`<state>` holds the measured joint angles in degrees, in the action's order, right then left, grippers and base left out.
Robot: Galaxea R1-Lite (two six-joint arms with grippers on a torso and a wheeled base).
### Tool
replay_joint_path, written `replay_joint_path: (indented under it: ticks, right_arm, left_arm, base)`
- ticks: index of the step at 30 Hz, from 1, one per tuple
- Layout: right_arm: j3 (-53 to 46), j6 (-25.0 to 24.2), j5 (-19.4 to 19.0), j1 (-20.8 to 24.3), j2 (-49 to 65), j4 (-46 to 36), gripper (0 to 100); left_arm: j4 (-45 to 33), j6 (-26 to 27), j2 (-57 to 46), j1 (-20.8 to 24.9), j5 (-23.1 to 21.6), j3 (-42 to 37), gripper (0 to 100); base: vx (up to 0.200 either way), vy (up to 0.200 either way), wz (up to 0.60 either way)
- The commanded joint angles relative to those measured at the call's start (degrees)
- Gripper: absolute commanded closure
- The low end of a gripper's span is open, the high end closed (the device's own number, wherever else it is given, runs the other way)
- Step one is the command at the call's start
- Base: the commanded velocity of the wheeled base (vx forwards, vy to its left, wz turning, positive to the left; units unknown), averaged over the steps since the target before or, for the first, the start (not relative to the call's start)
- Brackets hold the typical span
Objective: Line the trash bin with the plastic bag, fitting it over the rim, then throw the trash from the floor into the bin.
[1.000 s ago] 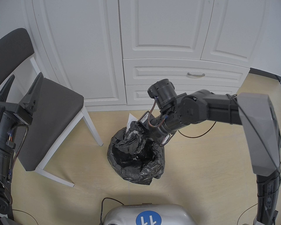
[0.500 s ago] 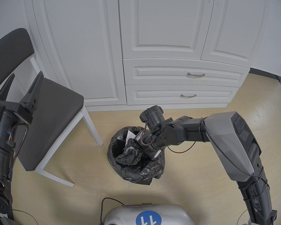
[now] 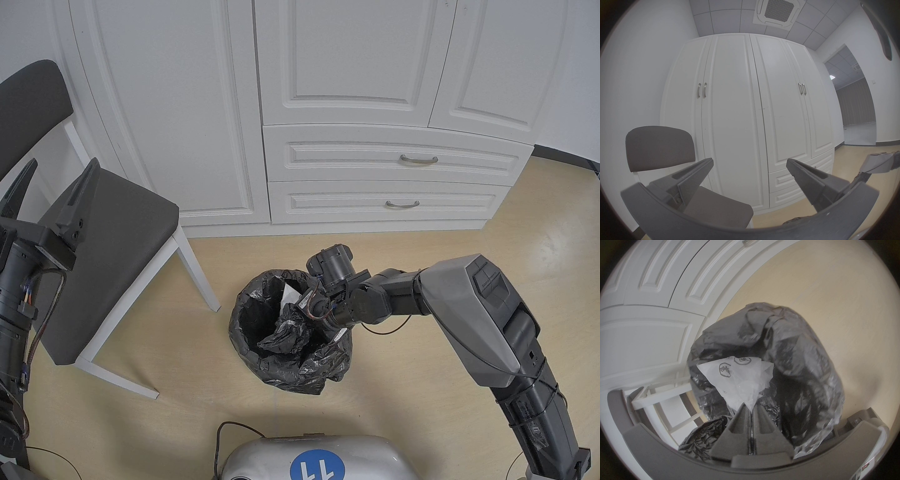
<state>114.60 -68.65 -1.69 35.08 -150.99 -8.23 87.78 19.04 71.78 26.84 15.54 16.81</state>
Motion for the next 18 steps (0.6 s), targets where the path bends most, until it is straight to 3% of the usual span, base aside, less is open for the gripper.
replay_joint_path:
  ticks: [1, 18]
  right_arm:
    - [0.0, 0.0, -0.1, -0.1, -0.8, 0.1, 100]
    - [0.0, -2.0, 0.9, 1.8, -0.5, 3.8, 100]
  left_arm:
    - [0.1, 0.0, 0.3, 0.0, 0.0, 0.0, 0]
    - [0.1, 0.2, 1.5, 0.0, 0.0, 0.4, 0]
  base:
    - [0.000, 0.000, 0.00]
    - [0.000, 0.000, 0.00]
